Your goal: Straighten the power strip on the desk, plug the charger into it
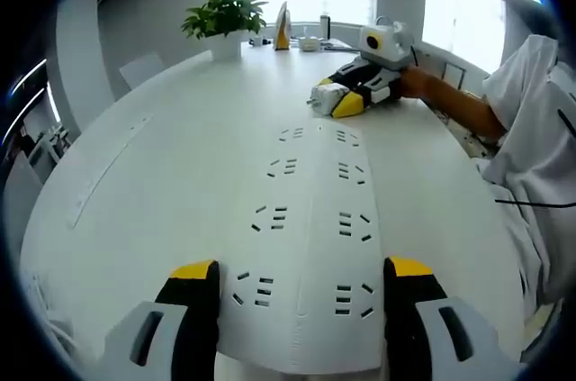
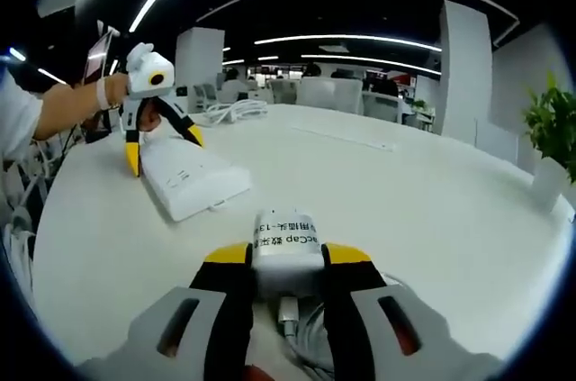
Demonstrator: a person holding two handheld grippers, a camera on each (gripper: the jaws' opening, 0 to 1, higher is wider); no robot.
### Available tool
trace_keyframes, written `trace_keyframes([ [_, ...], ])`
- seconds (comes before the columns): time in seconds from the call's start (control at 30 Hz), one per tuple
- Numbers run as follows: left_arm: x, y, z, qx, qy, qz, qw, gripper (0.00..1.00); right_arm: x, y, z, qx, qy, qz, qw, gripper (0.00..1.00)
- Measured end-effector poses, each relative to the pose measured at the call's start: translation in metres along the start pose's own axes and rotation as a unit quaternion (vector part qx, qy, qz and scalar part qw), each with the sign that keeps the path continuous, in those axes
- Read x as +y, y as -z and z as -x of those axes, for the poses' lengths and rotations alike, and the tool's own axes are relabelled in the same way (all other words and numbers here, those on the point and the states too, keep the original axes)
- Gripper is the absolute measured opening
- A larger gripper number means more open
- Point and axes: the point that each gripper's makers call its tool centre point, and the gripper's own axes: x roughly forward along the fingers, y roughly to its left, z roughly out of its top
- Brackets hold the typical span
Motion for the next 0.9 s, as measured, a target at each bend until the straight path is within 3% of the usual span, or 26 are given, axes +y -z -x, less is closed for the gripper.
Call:
trace_keyframes([
  [0.9,0.0016,-0.0010,-0.0001,-0.002,0.000,0.000,1.0000,0.75,0.0040,-0.0056,0.0014,-0.022,-0.005,0.001,0.9997,0.28],
])
